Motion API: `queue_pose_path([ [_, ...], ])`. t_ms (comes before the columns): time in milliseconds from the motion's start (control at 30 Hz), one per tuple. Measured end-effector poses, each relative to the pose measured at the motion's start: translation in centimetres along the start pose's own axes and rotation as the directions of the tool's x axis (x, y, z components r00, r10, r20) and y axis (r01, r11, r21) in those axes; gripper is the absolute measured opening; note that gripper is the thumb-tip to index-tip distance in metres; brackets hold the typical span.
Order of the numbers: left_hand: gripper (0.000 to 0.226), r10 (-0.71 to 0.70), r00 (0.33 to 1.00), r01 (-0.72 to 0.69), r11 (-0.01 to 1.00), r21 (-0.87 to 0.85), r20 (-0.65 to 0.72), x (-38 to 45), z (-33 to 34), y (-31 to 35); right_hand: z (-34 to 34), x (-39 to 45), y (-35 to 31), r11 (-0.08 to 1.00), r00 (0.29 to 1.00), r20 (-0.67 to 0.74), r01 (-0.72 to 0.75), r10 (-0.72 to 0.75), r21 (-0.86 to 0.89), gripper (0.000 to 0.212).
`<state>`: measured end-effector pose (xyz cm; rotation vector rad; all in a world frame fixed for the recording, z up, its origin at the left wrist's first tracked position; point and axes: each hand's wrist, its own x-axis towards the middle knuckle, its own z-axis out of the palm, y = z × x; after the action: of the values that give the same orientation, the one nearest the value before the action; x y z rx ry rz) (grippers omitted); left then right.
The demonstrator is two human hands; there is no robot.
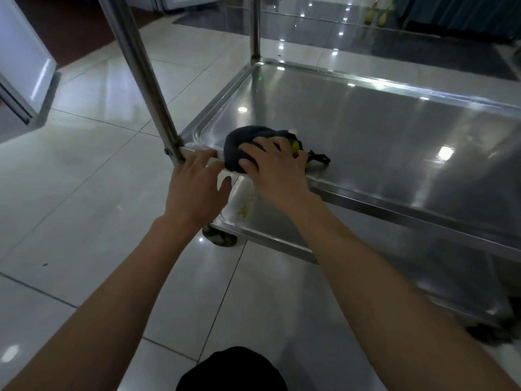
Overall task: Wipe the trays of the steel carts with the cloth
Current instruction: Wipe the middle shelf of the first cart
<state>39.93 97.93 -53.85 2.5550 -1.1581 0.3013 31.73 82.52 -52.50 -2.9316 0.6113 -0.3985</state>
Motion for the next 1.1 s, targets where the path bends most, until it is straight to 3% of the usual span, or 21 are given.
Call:
queue_pose_path([
  [167,0.031,0.092,0.996,-0.093,0.993,-0.074,-0.017,-0.6,0.6,2.6,-1.1,-2.4,3.6,1.0,0.999,-0.052,-0.015,0.016,0.024,0.038],
  [400,0.034,0.115,0.991,-0.123,0.983,-0.133,-0.064,-2.4,1.2,2.7,-1.7,-5.3,5.7,0.999,0.985,-0.168,0.029,-0.025,0.021,0.034],
  [567,0.031,0.098,0.995,-0.099,0.981,-0.169,-0.014,-5.3,2.5,1.9,-1.0,-9.3,6.0,0.974,0.902,-0.372,0.219,-0.221,-0.049,0.028],
  [733,0.034,0.102,0.986,-0.076,0.978,-0.194,0.129,-7.2,4.2,2.2,2.4,-13.3,4.6,0.925,0.862,-0.369,0.381,-0.347,0.02,0.03],
  [867,0.026,0.106,0.979,-0.073,0.98,-0.187,0.175,-8.6,6.3,2.4,6.3,-15.1,5.8,0.94,0.915,-0.282,0.325,-0.287,0.1,0.04],
  [1100,0.018,0.14,0.971,-0.097,0.972,-0.216,0.193,-10.7,10.2,2.6,10.8,-16.7,11.3,0.972,0.965,-0.233,0.162,-0.119,0.171,0.025],
])
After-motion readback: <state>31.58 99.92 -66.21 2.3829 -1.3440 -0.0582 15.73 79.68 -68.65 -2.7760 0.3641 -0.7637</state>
